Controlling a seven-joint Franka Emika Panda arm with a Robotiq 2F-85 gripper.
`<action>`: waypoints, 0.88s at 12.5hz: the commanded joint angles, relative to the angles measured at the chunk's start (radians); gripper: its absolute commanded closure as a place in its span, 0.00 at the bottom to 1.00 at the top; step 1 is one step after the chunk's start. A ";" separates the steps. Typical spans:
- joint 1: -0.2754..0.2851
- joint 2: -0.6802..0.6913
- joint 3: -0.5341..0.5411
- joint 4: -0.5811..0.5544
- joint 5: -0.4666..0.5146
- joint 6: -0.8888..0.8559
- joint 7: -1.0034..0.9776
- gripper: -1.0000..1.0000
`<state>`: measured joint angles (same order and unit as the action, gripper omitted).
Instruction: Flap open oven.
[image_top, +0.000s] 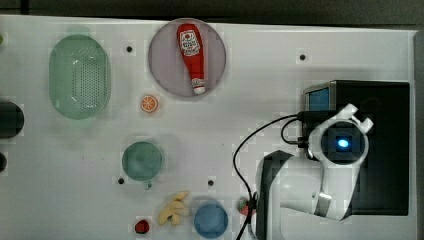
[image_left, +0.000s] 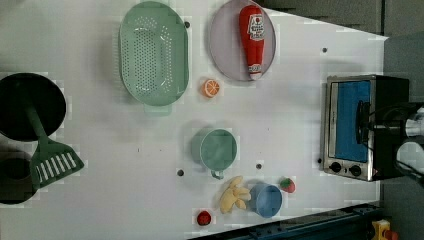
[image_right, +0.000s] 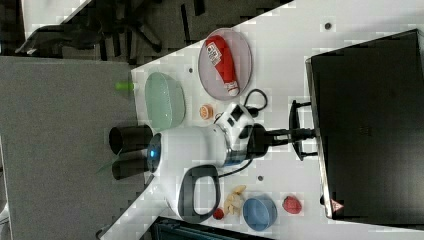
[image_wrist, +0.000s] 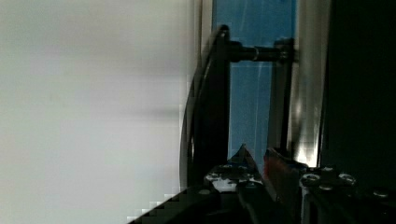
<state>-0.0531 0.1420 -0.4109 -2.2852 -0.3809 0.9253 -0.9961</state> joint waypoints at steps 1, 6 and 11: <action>0.074 0.004 0.052 -0.020 -0.077 -0.019 0.231 0.83; 0.129 0.051 0.136 -0.021 -0.324 -0.115 0.585 0.83; 0.181 0.143 0.208 -0.009 -0.501 -0.207 0.858 0.83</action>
<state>0.0891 0.2644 -0.2327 -2.2793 -0.8887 0.7275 -0.2766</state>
